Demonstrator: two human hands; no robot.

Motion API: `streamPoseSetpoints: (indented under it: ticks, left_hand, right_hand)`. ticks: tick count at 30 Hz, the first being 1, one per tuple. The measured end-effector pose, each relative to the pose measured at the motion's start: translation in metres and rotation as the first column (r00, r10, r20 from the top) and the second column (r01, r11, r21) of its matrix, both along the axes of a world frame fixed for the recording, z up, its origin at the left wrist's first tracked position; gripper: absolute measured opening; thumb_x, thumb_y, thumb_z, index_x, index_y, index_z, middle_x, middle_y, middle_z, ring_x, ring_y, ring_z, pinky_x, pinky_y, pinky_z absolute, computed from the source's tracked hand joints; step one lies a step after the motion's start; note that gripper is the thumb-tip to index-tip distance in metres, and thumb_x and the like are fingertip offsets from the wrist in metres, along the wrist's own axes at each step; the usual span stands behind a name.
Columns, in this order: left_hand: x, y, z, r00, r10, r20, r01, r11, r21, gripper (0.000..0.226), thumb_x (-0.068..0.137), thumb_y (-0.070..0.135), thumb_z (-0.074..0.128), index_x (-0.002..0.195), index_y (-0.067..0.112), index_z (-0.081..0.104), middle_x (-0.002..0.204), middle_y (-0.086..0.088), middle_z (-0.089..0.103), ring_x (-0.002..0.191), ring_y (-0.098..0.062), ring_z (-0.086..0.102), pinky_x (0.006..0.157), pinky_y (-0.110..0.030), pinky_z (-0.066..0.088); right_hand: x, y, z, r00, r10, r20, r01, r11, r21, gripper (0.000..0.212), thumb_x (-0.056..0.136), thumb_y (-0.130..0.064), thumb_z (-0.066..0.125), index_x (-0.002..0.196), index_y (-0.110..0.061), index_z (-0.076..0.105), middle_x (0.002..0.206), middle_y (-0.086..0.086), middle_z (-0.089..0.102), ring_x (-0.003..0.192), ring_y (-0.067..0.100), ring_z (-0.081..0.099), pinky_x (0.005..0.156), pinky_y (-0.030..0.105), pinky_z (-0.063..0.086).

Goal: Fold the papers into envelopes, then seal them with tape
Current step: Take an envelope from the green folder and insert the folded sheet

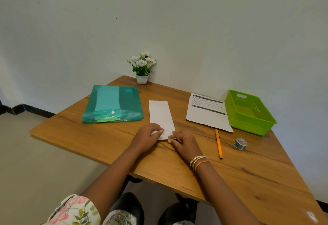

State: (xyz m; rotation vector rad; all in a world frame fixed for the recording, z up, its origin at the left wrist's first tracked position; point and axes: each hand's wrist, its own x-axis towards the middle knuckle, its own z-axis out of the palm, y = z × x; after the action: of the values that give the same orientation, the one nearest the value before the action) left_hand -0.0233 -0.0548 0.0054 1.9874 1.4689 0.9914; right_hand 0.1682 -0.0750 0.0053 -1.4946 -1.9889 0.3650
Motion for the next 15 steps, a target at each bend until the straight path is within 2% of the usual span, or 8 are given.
streamPoseSetpoints:
  ticks: [4, 6, 10, 13, 15]
  left_hand:
    - [-0.0004, -0.0045, 0.0023, 0.998, -0.032, -0.061, 0.031, 0.999, -0.014, 0.029, 0.084, 0.045, 0.065, 0.102, 0.024, 0.074, 0.12, 0.009, 0.064, 0.109, -0.008, 0.055, 0.092, -0.032, 0.05]
    - [0.0003, -0.0043, 0.0023, 0.996, -0.027, -0.082, 0.027, 1.0, -0.005, 0.026, 0.082, 0.044, 0.068, 0.099, 0.027, 0.075, 0.119, 0.011, 0.063, 0.108, -0.006, 0.055, 0.091, -0.031, 0.05]
    - [0.0012, -0.0036, -0.0013, 0.995, -0.018, -0.102, 0.021, 0.999, 0.031, 0.019, 0.085, 0.034, 0.067, 0.104, 0.031, 0.072, 0.12, 0.01, 0.064, 0.11, -0.007, 0.054, 0.094, -0.032, 0.049]
    - [0.0013, -0.004, -0.0033, 0.995, -0.025, -0.093, 0.028, 0.999, 0.033, 0.022, 0.087, 0.03, 0.066, 0.108, 0.033, 0.069, 0.123, 0.011, 0.064, 0.114, -0.009, 0.054, 0.097, -0.034, 0.047]
    - [0.0025, -0.0041, -0.0045, 0.984, -0.019, -0.177, 0.029, 0.998, 0.056, 0.021, 0.09, 0.031, 0.063, 0.109, 0.032, 0.071, 0.127, 0.011, 0.062, 0.124, -0.01, 0.05, 0.106, -0.036, 0.039]
  right_hand:
    - [-0.0003, 0.0019, -0.0026, 0.998, -0.041, -0.042, 0.04, 0.999, -0.004, 0.02, 0.086, -0.033, 0.067, 0.102, -0.025, 0.074, 0.112, -0.003, 0.068, 0.103, 0.01, 0.055, 0.087, 0.027, 0.045]
    - [-0.0019, 0.0033, -0.0025, 0.995, -0.067, -0.073, 0.067, 0.998, 0.002, 0.02, 0.085, -0.033, 0.067, 0.102, -0.024, 0.074, 0.109, -0.004, 0.07, 0.101, 0.01, 0.057, 0.086, 0.027, 0.047]
    - [-0.0044, 0.0032, -0.0026, 0.993, -0.092, -0.079, 0.094, 0.995, 0.028, 0.023, 0.086, -0.027, 0.066, 0.108, -0.022, 0.071, 0.107, -0.003, 0.07, 0.1, 0.011, 0.059, 0.088, 0.03, 0.05]
    - [-0.0057, 0.0026, -0.0027, 0.994, -0.103, -0.047, 0.106, 0.993, 0.05, 0.018, 0.087, -0.025, 0.065, 0.103, -0.02, 0.073, 0.103, -0.003, 0.071, 0.098, 0.012, 0.06, 0.087, 0.031, 0.051]
    - [-0.0077, 0.0006, -0.0032, 0.993, -0.114, 0.022, 0.111, 0.99, 0.087, 0.016, 0.088, -0.025, 0.064, 0.1, -0.019, 0.073, 0.103, -0.003, 0.07, 0.097, 0.012, 0.059, 0.084, 0.027, 0.05]
